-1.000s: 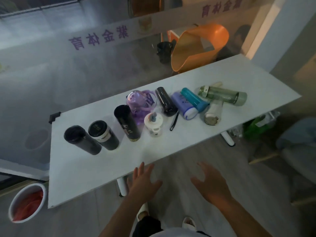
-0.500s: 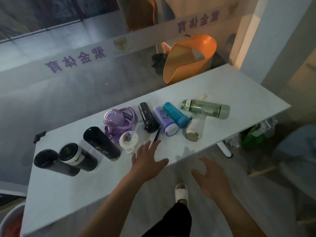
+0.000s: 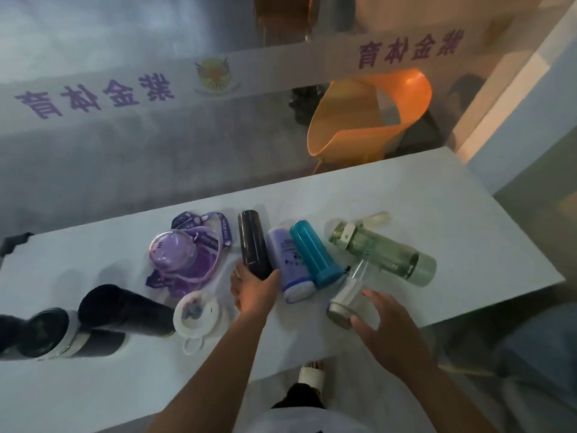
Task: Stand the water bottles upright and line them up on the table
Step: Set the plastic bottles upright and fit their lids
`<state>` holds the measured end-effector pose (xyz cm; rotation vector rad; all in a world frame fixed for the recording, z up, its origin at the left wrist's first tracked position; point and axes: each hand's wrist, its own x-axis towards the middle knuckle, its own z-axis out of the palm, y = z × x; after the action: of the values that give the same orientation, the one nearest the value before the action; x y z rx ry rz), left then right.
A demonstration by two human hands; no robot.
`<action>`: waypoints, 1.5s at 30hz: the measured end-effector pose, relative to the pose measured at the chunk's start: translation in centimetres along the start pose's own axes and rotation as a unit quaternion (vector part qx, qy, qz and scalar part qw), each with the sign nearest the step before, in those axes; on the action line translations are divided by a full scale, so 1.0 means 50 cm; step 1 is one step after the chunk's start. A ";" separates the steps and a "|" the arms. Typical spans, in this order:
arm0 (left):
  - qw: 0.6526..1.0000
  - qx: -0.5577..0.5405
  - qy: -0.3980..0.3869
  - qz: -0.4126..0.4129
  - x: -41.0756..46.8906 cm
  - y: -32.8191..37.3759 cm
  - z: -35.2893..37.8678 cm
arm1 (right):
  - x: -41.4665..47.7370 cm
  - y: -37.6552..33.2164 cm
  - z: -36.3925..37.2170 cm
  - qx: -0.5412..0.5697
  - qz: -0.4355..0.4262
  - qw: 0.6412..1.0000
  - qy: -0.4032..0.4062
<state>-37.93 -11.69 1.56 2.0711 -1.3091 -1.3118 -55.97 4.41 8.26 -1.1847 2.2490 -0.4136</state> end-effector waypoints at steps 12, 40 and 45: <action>0.983 -0.096 0.093 -0.122 0.058 -0.009 0.053 | 0.153 0.003 -0.027 -0.022 -0.088 0.994 -0.064; 0.958 0.232 0.166 0.044 -0.043 0.170 -0.122 | 0.346 0.042 -0.075 -0.068 -0.250 0.945 -0.197; 0.947 0.276 0.153 0.058 -0.043 0.142 -0.118 | 0.341 0.068 -0.081 -0.085 -0.241 0.945 -0.203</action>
<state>-36.88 -14.45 10.54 2.3767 -1.7556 -0.5686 -68.36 -7.75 4.11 -1.7390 1.6566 -0.1355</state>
